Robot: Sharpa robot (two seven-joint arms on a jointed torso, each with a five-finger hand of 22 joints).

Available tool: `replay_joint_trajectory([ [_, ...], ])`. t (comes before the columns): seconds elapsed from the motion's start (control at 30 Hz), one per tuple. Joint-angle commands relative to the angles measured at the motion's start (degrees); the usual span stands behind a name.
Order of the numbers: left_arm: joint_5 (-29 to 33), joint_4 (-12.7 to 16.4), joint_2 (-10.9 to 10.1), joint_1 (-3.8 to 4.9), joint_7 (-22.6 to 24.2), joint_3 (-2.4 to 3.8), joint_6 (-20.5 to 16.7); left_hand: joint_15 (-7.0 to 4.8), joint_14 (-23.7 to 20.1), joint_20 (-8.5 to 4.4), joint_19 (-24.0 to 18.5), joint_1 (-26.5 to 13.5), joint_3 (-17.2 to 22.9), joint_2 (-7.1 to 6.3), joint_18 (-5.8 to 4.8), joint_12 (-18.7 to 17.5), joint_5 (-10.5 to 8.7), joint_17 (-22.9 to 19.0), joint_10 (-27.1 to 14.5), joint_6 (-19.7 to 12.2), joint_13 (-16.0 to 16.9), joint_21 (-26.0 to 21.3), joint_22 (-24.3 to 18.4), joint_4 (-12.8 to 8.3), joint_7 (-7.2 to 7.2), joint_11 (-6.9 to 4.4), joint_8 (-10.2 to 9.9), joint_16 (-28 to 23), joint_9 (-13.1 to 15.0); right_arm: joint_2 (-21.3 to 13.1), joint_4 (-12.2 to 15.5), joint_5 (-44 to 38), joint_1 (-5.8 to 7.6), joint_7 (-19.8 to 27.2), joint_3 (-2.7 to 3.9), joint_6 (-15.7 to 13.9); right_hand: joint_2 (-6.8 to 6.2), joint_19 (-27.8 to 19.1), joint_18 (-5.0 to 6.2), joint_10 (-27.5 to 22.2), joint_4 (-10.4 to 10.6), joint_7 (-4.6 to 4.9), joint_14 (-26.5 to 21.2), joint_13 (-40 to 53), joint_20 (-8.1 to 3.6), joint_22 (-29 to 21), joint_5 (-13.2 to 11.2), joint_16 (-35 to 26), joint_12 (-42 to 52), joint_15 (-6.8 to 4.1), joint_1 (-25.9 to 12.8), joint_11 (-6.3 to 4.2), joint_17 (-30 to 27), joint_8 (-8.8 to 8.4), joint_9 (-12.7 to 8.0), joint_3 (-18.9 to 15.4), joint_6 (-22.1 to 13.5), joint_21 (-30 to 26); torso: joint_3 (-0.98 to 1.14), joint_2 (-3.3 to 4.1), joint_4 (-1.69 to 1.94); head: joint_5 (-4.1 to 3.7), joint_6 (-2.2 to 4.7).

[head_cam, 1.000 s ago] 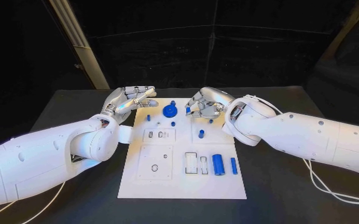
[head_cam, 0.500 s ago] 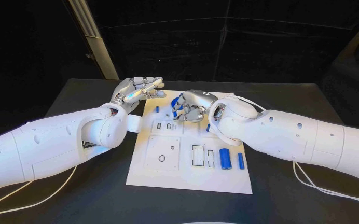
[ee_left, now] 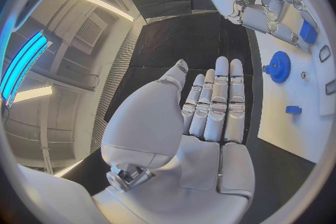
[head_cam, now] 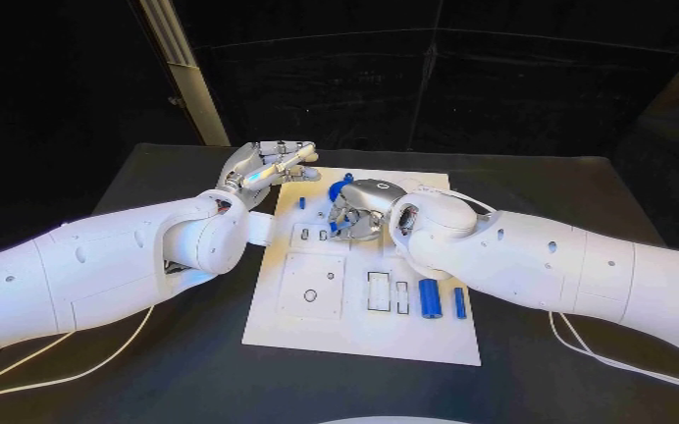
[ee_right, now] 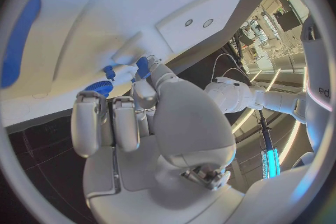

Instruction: Assemble the parts on the task board

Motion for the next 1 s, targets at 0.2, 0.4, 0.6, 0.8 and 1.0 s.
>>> replay_joint_trajectory([
  [0.2,0.19,0.09,0.1,0.14,0.43,0.06,0.53,0.33,0.25,0.12,0.34,0.58,0.12,0.09,0.86,-0.24,-0.31,0.08,0.37,0.33,-0.04,-0.24,-0.06,-0.31,-0.03,0.06,-0.36,-0.28,-0.03,0.52,-0.75,-2.8,0.02,-0.54,0.0,2.06,-0.36,-0.31,-0.56,-0.64,0.1,-0.66,3.94,-0.53,-0.25,0.92,0.23,-0.26,-0.72,-0.32,-0.72,0.09,4.21,-0.06,-0.03,0.8,1.14,-0.46,-0.04,-0.03,-0.06,0.33,-0.2],
  [0.4,0.18,0.04,0.22,0.15,0.61,0.06,0.4,0.32,0.27,0.11,0.36,0.63,0.19,0.12,0.86,-0.25,-0.3,0.1,0.42,0.36,-0.05,-0.25,-0.07,-0.38,-0.02,0.06,-0.37,-0.31,-0.03,1.01,-1.2,-2.88,-0.22,-0.39,0.0,2.24,-0.44,-0.32,-0.55,-0.63,0.1,-0.64,3.93,-0.5,-0.24,0.9,0.2,-0.29,-0.7,-0.31,-0.82,0.11,4.16,-0.09,-0.04,0.83,1.12,-0.48,0.03,-0.04,-0.12,0.6,-0.22],
  [0.6,0.18,-0.02,0.23,0.16,0.66,0.06,0.36,0.32,0.27,0.11,0.36,0.63,0.19,0.12,0.86,-0.25,-0.3,0.1,0.42,0.36,-0.05,-0.25,-0.07,-0.38,-0.02,0.06,-0.37,-0.31,-0.03,1.11,-1.56,-2.91,-0.45,-0.34,0.0,2.78,-0.47,-0.33,-0.55,-0.63,0.12,-0.63,3.93,-0.52,-0.24,0.9,0.17,-0.28,-0.73,-0.3,-0.89,0.12,4.2,-0.11,-0.05,0.87,1.12,-0.49,0.0,-0.03,-0.12,0.7,-0.34],
  [0.8,0.18,-0.07,0.25,0.16,0.62,0.06,0.36,0.32,0.27,0.11,0.36,0.63,0.19,0.12,0.86,-0.25,-0.3,0.1,0.42,0.36,-0.05,-0.25,-0.07,-0.38,-0.02,0.06,-0.37,-0.31,-0.03,1.11,-1.7,-2.91,-0.52,-0.36,-0.01,3.92,-0.77,-0.36,-0.54,-0.72,0.09,-0.59,3.93,-0.68,-0.21,0.84,-0.17,-0.31,-0.96,-0.26,-1.19,0.15,4.19,-0.2,-0.07,0.98,1.1,-0.54,0.02,-0.03,-0.17,0.76,-0.35],
  [1.0,0.18,-0.07,0.27,0.16,0.59,0.06,0.37,0.31,0.32,0.1,0.4,0.69,0.3,0.17,0.87,-0.27,-0.29,0.15,0.49,0.44,-0.05,-0.25,-0.09,-0.47,0.01,0.06,-0.38,-0.35,-0.03,1.15,-1.59,-2.98,-0.61,-0.51,-0.02,4.69,-0.97,-0.36,-0.55,-0.67,0.02,-0.56,3.94,-0.6,-0.19,0.84,-0.36,-0.29,-0.88,-0.24,-1.29,0.17,4.27,-0.28,-0.09,1.07,1.03,-0.55,-0.01,-0.07,-0.15,0.68,-0.42],
])
